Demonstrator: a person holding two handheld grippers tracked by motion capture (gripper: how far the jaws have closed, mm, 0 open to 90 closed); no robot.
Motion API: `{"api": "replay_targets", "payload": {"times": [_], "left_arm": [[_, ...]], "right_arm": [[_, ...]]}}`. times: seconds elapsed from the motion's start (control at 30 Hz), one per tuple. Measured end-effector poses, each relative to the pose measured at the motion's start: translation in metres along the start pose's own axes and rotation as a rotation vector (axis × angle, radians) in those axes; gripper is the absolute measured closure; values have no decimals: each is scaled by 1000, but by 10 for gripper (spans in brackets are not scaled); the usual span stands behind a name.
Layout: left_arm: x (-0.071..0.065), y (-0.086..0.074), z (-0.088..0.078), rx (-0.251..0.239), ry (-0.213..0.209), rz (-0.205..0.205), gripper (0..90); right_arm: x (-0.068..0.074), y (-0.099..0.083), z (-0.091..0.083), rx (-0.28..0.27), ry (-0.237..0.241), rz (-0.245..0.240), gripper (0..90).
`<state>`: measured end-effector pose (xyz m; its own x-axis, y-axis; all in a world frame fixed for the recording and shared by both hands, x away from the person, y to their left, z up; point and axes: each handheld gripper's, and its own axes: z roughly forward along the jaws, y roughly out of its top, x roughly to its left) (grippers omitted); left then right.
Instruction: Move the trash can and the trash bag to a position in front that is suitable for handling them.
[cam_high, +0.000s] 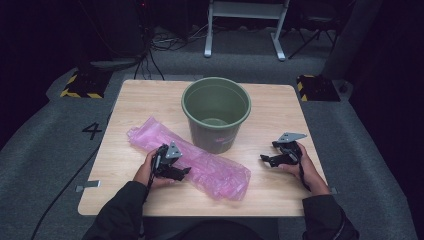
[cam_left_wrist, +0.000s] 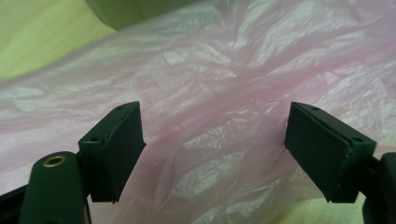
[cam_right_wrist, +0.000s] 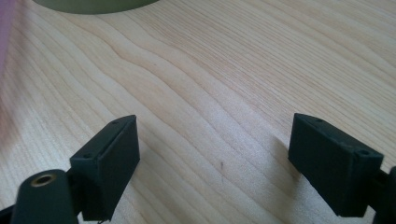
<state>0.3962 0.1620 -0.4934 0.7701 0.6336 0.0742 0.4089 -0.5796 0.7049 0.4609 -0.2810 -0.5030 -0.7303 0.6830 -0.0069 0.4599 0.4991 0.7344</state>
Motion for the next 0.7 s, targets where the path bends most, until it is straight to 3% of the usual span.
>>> {"api": "replay_targets", "payload": {"times": [0.03,0.2,0.3,0.37,0.5,0.57,0.6,0.67,0.7], "left_arm": [[1,-1,-7,-28,2,-7,203],[5,-5,-23,-41,43,-10,203],[17,-13,-39,-40,109,-24,205],[20,-15,-42,-41,120,-28,207],[42,-31,-53,-22,148,-81,203],[44,-34,-54,-16,154,-79,205],[50,-40,-54,-7,180,-68,211],[52,-42,-54,-4,180,-75,213],[56,-45,-56,-21,142,-97,210]], "right_arm": [[0,0,0,0,0,0,164],[0,0,0,0,-1,1,164],[0,0,0,0,-2,1,164],[0,0,0,0,-2,1,164],[0,0,0,0,-2,1,164],[0,0,0,0,-2,1,164],[0,0,0,0,-2,1,164],[0,0,0,0,-2,1,164],[0,0,0,0,-2,1,164]]}}
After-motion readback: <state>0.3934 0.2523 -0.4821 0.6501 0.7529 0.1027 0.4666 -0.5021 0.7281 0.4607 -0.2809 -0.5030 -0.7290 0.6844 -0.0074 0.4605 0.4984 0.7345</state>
